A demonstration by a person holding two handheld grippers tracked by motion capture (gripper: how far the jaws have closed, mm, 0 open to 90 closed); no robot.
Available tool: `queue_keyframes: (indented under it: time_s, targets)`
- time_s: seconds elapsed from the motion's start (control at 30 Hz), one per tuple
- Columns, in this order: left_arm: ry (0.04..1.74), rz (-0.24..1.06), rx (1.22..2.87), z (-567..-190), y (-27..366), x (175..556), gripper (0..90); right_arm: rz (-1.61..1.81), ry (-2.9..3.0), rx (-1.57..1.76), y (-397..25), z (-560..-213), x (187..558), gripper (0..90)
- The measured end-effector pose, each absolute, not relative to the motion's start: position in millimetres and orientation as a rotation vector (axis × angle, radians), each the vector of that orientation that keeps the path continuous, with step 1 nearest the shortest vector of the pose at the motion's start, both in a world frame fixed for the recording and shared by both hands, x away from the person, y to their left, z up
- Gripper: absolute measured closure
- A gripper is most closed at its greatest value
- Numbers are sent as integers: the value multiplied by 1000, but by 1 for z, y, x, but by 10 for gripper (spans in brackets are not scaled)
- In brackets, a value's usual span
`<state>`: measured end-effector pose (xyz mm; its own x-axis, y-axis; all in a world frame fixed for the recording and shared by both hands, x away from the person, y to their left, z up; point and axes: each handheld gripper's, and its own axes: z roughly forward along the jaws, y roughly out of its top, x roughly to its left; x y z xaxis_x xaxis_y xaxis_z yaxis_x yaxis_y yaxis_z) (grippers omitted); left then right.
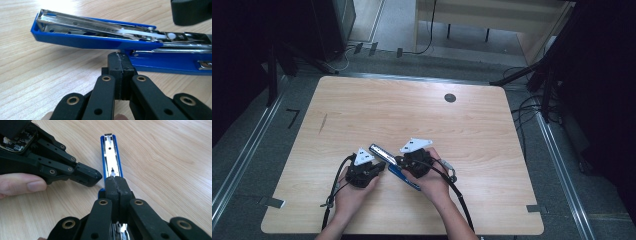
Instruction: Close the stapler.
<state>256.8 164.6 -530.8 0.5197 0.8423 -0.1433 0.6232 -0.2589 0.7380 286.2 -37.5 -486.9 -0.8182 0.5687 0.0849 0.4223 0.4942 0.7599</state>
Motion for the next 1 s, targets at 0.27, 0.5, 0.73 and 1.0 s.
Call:
queue_keyframes:
  time_s: [0.27,0.5,0.73,1.0]
  targets:
    - [1245,365,1954,-532,168,262,900,1190,2574,849,-21,-493,292,900]
    - [1247,386,1965,-533,164,264,900,1164,2561,857,-13,-497,298,900]
    - [1242,406,1961,-532,164,264,900,1154,2550,871,-10,-497,302,900]
    - [1197,447,1953,-530,160,260,900,1168,2538,850,-11,-494,301,900]
